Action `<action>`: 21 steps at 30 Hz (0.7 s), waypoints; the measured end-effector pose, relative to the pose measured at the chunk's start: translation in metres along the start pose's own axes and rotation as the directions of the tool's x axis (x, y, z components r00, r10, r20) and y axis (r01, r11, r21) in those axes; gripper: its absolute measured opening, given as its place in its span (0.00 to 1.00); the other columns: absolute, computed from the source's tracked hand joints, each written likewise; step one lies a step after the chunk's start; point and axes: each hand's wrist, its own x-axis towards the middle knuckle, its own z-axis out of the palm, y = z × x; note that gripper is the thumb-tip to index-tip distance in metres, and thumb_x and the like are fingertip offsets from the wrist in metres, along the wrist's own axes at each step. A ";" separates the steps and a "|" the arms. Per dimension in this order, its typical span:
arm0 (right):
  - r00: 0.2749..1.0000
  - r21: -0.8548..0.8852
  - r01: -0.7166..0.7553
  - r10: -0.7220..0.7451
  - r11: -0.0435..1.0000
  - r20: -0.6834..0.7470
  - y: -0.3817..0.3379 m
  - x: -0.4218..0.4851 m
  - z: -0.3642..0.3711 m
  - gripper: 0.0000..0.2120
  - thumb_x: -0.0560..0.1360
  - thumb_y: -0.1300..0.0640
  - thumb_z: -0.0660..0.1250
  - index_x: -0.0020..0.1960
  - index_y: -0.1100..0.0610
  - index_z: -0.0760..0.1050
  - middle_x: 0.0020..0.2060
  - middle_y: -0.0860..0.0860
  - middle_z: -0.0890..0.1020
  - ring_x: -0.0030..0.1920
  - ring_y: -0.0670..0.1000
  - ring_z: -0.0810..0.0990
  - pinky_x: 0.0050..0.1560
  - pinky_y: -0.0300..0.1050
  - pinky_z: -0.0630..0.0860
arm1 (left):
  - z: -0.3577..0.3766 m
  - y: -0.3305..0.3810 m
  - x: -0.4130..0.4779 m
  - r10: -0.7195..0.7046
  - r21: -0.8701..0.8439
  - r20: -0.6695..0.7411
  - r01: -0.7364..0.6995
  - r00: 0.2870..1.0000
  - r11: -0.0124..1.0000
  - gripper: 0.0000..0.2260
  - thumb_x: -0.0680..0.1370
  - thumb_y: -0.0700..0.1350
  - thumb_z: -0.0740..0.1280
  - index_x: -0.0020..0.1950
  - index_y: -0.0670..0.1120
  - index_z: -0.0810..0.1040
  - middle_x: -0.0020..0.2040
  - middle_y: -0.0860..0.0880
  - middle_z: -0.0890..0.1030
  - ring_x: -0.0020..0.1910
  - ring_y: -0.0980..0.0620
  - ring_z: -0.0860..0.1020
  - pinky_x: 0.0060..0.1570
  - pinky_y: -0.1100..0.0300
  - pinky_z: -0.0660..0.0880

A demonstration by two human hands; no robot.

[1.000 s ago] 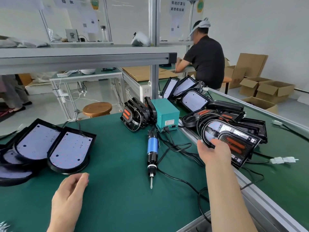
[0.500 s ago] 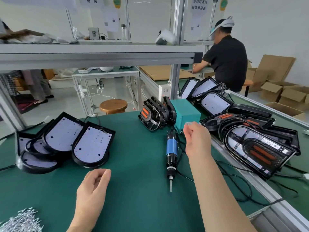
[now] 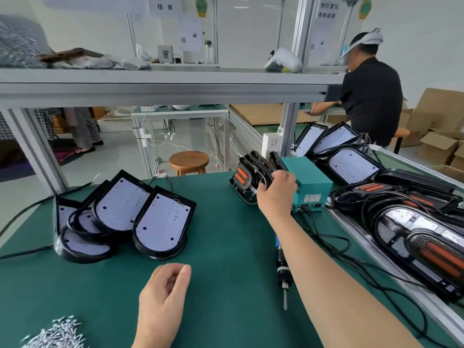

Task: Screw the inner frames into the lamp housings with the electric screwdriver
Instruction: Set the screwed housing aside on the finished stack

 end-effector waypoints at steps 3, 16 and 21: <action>0.993 -0.240 0.068 -0.043 0.968 0.108 -0.004 0.028 0.005 0.34 0.77 0.43 0.70 0.75 0.57 0.62 0.76 0.61 0.61 0.77 0.64 0.58 0.75 0.59 0.63 | 0.001 0.000 0.001 0.011 0.022 0.003 -0.011 1.000 1.000 0.07 0.79 0.42 0.71 0.41 0.49 0.85 0.43 0.54 0.83 0.41 0.59 0.81 0.40 0.76 0.72; 0.981 -0.507 0.033 0.068 0.861 0.181 -0.023 0.070 0.026 0.28 0.75 0.55 0.73 0.70 0.55 0.65 0.65 0.58 0.66 0.62 0.65 0.73 0.62 0.62 0.71 | 0.000 0.005 0.003 0.042 0.034 0.001 -0.042 0.999 0.999 0.09 0.78 0.40 0.72 0.39 0.48 0.84 0.42 0.53 0.83 0.39 0.57 0.80 0.40 0.74 0.72; 0.942 -0.391 -0.048 0.172 0.919 0.288 -0.012 0.068 0.017 0.34 0.75 0.55 0.70 0.76 0.53 0.58 0.62 0.61 0.74 0.59 0.64 0.78 0.55 0.55 0.79 | 0.000 0.005 0.002 0.042 0.034 0.006 -0.042 0.999 0.999 0.09 0.78 0.40 0.72 0.39 0.48 0.84 0.43 0.52 0.83 0.40 0.57 0.80 0.40 0.74 0.72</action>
